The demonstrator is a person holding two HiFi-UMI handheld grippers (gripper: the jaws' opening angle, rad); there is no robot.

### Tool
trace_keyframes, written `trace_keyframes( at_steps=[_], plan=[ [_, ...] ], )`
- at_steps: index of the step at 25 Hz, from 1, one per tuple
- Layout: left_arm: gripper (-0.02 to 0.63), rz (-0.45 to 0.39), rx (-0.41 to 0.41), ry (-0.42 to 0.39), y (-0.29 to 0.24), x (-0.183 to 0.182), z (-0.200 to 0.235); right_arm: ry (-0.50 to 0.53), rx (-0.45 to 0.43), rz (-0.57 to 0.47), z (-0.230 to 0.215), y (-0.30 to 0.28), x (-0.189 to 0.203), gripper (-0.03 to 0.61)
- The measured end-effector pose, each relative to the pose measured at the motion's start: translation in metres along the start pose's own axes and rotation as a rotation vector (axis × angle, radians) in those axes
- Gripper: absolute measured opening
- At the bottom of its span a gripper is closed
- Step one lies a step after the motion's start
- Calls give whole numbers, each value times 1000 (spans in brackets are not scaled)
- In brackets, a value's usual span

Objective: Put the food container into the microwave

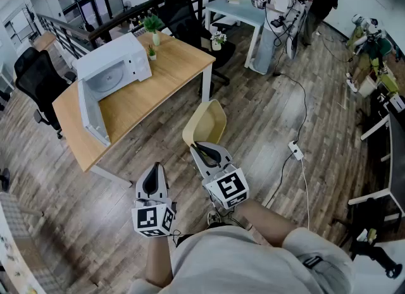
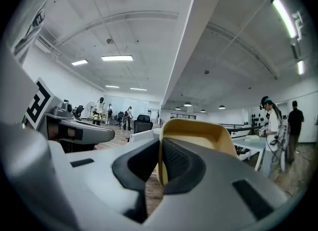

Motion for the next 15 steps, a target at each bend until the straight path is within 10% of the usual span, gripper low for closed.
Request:
trace_keyframes(
  at_steps=[15],
  plan=[
    [12,29,-65,14,-25,22,-34,-16,-100,31,-36,1,26,23]
  ],
)
Point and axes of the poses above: the fingertips, and each gripper's own axes: y backward along the fingers, z to its left, x out of its underside, the point moved 1 cm from there along y, backward along the fingers, and after that the axes turned 8 degrees about -y, right-handed, at the moved point
